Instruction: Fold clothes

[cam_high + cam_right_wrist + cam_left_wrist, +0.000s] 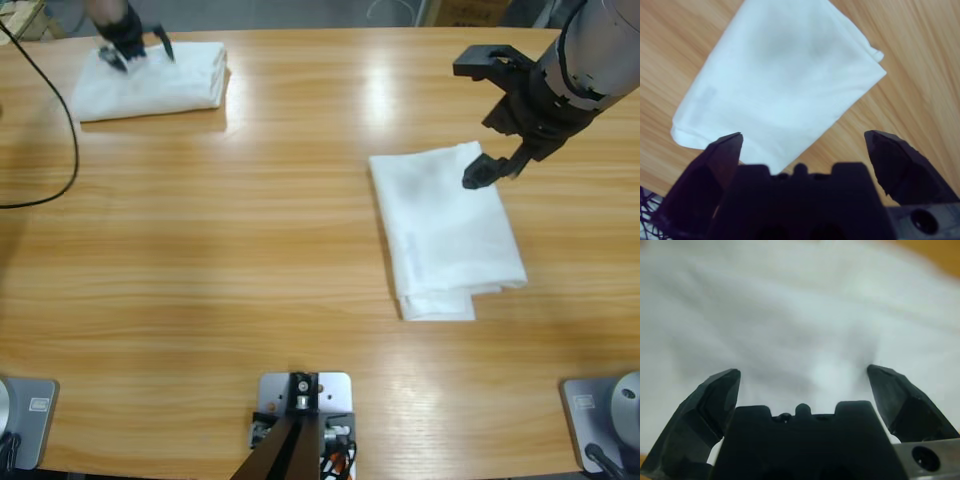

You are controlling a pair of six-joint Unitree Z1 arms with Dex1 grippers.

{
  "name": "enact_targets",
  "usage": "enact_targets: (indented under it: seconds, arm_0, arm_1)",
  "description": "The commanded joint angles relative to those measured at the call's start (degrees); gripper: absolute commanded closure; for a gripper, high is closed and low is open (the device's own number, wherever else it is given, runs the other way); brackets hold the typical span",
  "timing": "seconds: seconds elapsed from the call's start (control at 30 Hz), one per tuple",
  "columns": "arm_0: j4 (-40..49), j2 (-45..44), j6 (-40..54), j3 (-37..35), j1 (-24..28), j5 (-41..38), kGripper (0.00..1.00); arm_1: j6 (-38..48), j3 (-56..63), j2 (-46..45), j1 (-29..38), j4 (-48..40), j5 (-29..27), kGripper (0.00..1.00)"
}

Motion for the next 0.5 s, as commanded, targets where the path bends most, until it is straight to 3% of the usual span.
enact_targets:
  seconds: [0.03, 0.2, 0.4, 0.5]
  arm_0:
    - [6.7, 7.1, -1.6, -5.2, -0.3, -1.0, 0.021]
    - [13.5, 7.6, 0.8, -5.4, -2.0, -8.4, 0.014]
    - [16.6, 3.1, 9.5, -2.4, -9.4, -6.9, 0.013]
    - [15.6, -1.0, 11.5, 4.2, -13.1, -6.5, 0.012]
  arm_1:
    - [0.6, 1.2, 3.2, -0.9, -0.7, -0.5, 0.0]
    - [0.6, 1.8, 1.9, -0.9, -0.6, -0.9, 0.0]
    - [0.6, 1.8, 1.2, -0.9, -0.3, -0.9, 0.0]
    - [0.8, 2.6, -0.2, -0.9, -0.3, -1.0, 0.0]
